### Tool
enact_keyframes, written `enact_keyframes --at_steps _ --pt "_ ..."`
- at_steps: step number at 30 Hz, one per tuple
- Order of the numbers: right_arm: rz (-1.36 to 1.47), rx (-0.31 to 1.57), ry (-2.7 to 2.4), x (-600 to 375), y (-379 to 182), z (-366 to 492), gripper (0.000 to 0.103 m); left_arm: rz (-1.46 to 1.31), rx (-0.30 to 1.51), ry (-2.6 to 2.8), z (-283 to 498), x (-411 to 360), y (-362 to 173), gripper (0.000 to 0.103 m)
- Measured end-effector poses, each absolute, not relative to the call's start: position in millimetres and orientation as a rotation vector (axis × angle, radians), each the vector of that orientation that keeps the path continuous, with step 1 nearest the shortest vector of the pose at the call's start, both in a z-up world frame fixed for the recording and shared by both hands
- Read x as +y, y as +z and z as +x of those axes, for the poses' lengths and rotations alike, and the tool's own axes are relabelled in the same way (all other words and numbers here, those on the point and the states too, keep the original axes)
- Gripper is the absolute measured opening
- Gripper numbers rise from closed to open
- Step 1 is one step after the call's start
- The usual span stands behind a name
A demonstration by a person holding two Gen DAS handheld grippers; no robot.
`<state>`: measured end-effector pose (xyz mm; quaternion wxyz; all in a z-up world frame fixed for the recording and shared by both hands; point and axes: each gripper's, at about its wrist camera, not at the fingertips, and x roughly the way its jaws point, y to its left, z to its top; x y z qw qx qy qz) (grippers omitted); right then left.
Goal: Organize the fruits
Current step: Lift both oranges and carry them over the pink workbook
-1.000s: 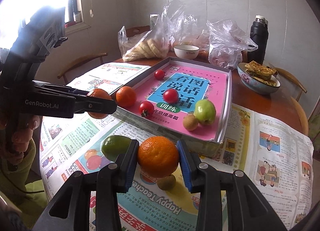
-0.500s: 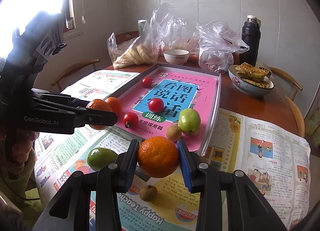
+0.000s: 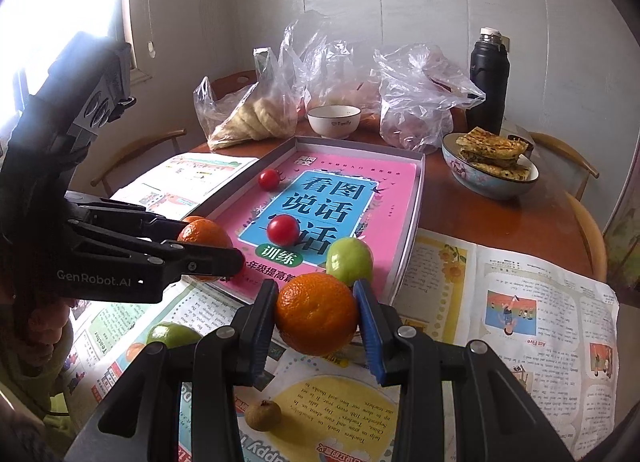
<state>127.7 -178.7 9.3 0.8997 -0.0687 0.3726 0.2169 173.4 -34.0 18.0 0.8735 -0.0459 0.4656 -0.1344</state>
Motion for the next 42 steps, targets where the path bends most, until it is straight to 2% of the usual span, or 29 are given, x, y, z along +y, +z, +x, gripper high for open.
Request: enact_keyframes --at_steps 42 --pt "-0.099 0.813 0.420 -185 -17 157 0.039 -0.077 1.058 -0.284 222 -47 -18 0.042"
